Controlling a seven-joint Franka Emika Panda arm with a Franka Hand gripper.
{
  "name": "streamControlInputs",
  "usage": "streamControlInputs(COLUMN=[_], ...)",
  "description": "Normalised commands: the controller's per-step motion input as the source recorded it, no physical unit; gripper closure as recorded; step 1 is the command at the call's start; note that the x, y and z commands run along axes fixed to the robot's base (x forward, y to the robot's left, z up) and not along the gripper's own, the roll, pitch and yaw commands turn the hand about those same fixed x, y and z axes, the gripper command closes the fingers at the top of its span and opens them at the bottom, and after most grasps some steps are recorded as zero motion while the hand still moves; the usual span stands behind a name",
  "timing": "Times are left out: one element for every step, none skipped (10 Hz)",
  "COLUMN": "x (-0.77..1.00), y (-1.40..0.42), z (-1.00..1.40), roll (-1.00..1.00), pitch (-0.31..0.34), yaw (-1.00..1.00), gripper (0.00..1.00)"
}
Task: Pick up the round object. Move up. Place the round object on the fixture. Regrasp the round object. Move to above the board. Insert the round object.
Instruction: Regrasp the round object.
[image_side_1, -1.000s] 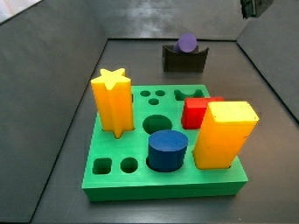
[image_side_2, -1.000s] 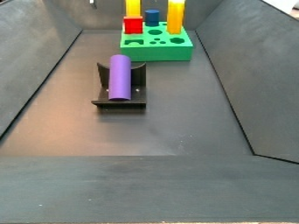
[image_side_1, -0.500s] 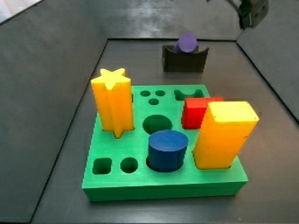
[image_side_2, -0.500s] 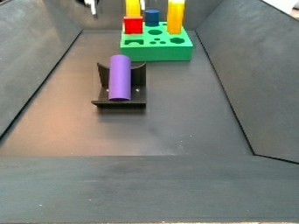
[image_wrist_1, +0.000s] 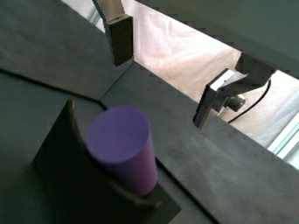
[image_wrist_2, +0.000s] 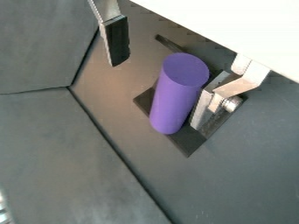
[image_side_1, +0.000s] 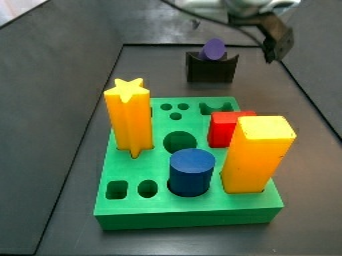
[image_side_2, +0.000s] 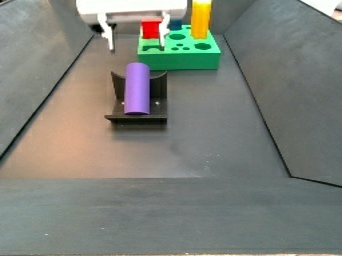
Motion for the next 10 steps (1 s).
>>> streamControlInputs(x=[0.05,0.05,0.05,0.06,0.05,0.06,0.06,0.03,0.02,0.02], y=[0.05,0.05,0.04,0.03,0.02,0.01,0.01,0.00,-0.01,-0.01], z=[-1.00,-1.00,-0.90,-0.79,-0.58,-0.49,-0.29,-0.20,-0.19,-0.19], roll=[0.05,0.05,0.04,0.05,0.04,0.04,0.05,0.04,0.03,0.03], pitch=[-0.105,-0.087,-0.045,-0.032,0.002,0.013,0.032,0.056,0.051,0.051], yaw=[-0.10,-0.10,-0.09,-0.09,-0.07,-0.05,-0.02,0.00,0.02,0.02], gripper=[0.00,0.00,0.00,0.00,0.00,0.00,0.00,0.00,0.00,0.00])
